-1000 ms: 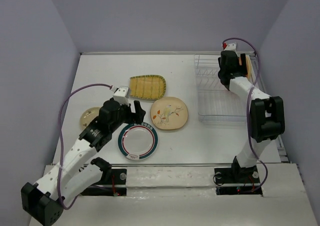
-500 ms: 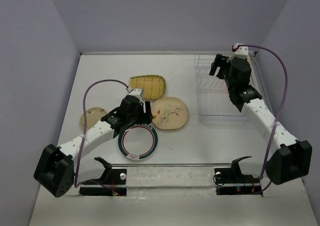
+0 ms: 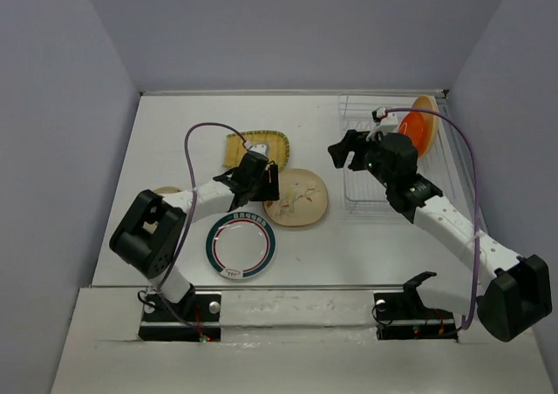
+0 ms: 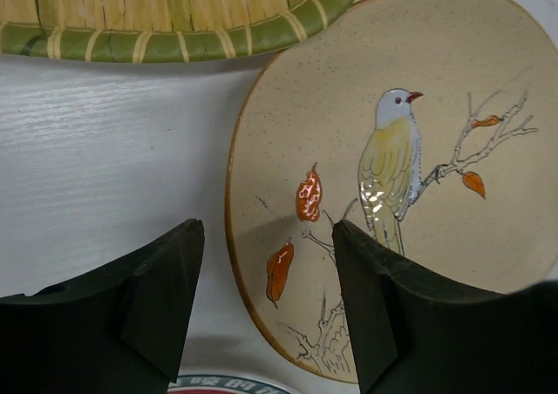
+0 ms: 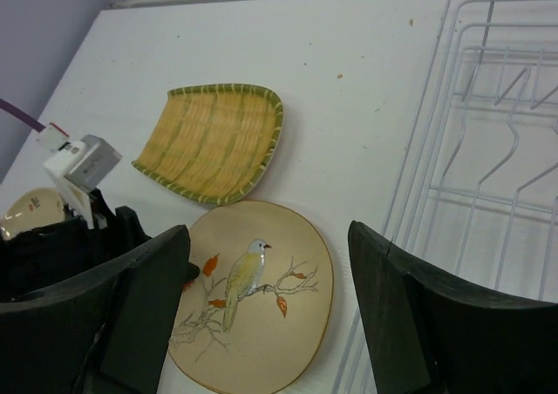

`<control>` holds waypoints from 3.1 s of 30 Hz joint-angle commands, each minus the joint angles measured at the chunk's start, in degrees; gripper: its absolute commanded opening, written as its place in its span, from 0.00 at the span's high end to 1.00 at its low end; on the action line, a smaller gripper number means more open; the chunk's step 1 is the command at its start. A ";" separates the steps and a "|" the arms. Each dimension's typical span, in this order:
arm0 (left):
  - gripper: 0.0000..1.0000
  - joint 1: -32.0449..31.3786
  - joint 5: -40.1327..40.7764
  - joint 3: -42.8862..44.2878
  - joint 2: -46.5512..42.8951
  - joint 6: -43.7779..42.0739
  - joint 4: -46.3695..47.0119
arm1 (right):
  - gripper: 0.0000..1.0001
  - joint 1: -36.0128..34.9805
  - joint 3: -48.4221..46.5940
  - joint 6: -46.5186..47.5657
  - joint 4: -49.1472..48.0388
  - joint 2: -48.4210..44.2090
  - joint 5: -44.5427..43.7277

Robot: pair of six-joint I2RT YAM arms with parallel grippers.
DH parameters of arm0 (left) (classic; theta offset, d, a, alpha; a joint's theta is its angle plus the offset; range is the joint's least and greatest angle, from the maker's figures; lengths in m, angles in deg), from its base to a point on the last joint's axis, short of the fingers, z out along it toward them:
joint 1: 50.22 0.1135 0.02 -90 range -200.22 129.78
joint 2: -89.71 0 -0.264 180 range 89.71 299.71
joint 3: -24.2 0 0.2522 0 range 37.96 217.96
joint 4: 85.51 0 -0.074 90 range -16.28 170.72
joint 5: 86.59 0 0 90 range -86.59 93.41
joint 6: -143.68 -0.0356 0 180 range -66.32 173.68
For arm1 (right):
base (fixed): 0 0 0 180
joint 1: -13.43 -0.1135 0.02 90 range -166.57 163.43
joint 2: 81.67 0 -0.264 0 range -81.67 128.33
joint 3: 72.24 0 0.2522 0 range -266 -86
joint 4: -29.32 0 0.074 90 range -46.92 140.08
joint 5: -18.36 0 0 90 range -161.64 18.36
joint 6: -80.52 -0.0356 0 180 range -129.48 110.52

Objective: Load the plates into the dish rack

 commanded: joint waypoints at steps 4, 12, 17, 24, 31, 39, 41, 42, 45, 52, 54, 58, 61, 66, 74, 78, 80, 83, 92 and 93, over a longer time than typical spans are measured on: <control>0.38 1.54 -5.00 2.67 6.24 0.19 4.79 | 0.22 0.00 0.47 -1.43 -4.53 -1.57 4.07; 0.94 1.98 -7.40 -1.63 5.47 2.47 9.27 | 0.22 0.00 -0.14 -1.35 -1.91 -1.66 5.32; 0.94 3.03 -8.63 -7.78 -4.36 3.88 10.59 | 0.21 0.00 -2.24 1.37 2.13 -1.58 10.93; 0.94 6.19 -11.44 -11.83 -20.89 5.64 9.98 | 0.16 0.00 -4.27 5.86 5.57 3.08 24.63; 0.94 15.07 -21.45 -14.21 -34.42 6.43 9.81 | 0.16 0.00 -10.24 13.06 8.21 12.83 41.51; 0.95 21.13 -30.77 -10.69 -43.22 4.41 5.50 | 0.15 0.00 -18.32 13.52 10.76 24.88 41.97; 0.95 21.84 -33.22 -10.60 -44.28 4.84 6.28 | 0.15 0.00 -18.77 12.46 10.67 25.93 42.23; 0.95 22.02 -33.85 -10.34 -45.07 4.93 6.37 | 0.16 0.00 -18.95 11.58 10.67 26.63 43.19; 0.95 22.63 -35.78 -9.73 -46.13 5.37 7.52 | 0.24 0.00 -17.11 7.38 4.65 26.55 49.67; 0.95 23.07 -39.04 -9.02 -47.54 5.46 9.98 | 0.53 0.00 -8.06 -16.69 -28.84 26.81 69.90; 0.95 22.90 -39.48 -8.76 -47.45 5.29 10.15 | 0.53 0.00 -5.87 -23.37 -41.46 28.04 72.19; 0.95 21.67 -38.87 -7.79 -47.45 4.32 9.63 | 0.92 0.00 -5.85 -33.50 -49.18 28.75 74.40; 0.72 20.18 -37.20 -6.74 -47.89 0.82 6.47 | 0.93 0.00 -6.73 -32.12 -46.30 25.25 72.04; 0.01 15.44 -24.56 -5.68 -51.75 -8.15 -2.59 | 0.93 5.01 -18.03 -9.99 -7.67 14.89 48.82; 0.01 11.65 -13.38 -12.00 -56.59 -12.03 -5.23 | 0.93 11.69 -29.92 7.26 19.97 10.02 -1.66; 0.01 9.02 -12.50 -11.57 -57.46 -12.82 -6.19 | 0.93 13.00 -34.24 15.67 20.78 11.08 -24.43; 0.01 8.05 -11.80 -11.74 -58.08 -12.91 -6.46 | 0.93 14.32 -35.03 20.34 17.55 12.48 -32.95; 0.01 6.38 -11.71 -11.92 -59.05 -13.17 -6.63 | 0.93 17.05 -36.87 26.77 16.47 14.86 -36.52; 0.01 4.44 -9.34 -11.83 -60.11 -13.43 -7.42 | 0.93 19.52 -37.85 32.84 14.89 22.59 -35.38; 0.01 4.53 -9.25 -11.83 -60.11 -13.43 -7.42 | 0.93 20.04 -37.76 33.28 14.71 22.95 -35.20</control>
